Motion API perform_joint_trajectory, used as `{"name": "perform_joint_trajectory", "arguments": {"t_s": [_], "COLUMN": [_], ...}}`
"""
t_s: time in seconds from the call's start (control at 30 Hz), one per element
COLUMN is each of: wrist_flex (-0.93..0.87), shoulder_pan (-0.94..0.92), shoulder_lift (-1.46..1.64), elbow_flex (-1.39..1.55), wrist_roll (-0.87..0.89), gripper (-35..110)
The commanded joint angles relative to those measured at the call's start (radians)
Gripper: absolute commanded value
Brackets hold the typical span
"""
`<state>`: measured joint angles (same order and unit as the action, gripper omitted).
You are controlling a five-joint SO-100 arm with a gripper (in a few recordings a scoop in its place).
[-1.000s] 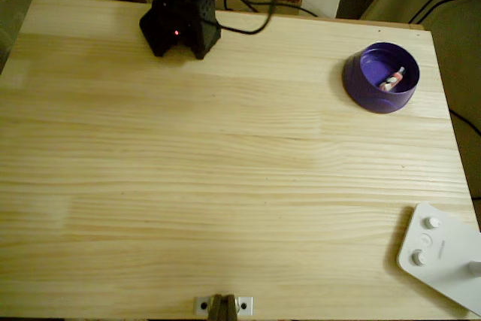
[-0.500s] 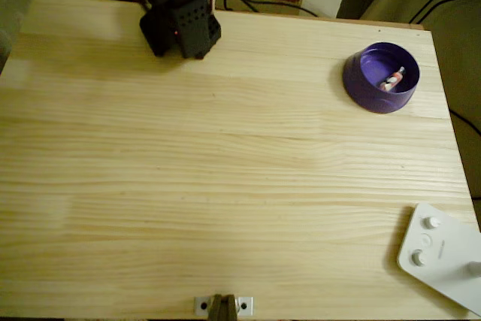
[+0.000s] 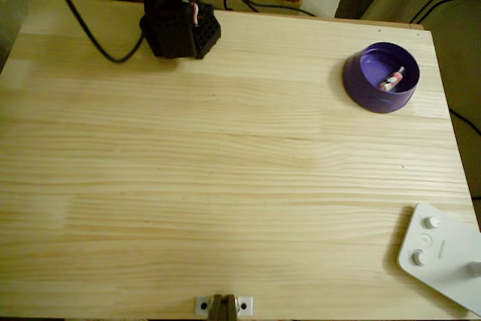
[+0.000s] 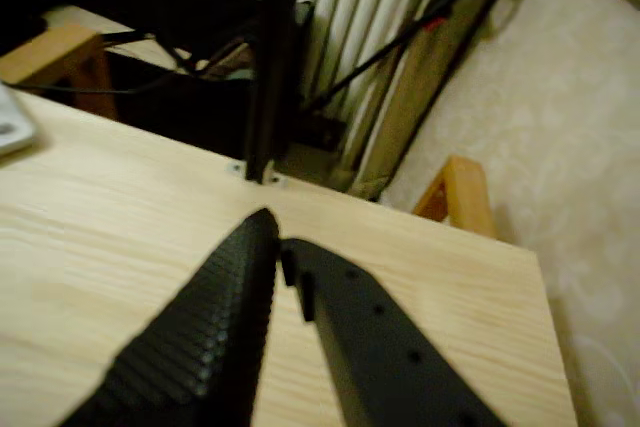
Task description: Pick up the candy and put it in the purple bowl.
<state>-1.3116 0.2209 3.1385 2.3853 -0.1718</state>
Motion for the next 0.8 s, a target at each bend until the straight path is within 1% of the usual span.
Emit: {"name": "perform_joint_trajectory", "arguments": {"t_s": [0.0, 0.17, 0.33, 0.5, 0.6, 0.77], "wrist_flex": [0.078, 0.212, 0.215, 0.235, 0.278, 0.284], "shoulder_pan": [-0.035, -0.091, -0.072, -0.067, -0.086, -0.109], "shoulder_lift": [0.072, 0.107, 0.236, 0.31, 0.314, 0.314], "elbow_flex": [0.121, 0.314, 0.485, 0.584, 0.646, 0.71], "wrist_roll": [-0.003, -0.003, -0.006, -0.005, -0.005, 0.048], "gripper": [0, 0, 0, 0, 0, 0]}}
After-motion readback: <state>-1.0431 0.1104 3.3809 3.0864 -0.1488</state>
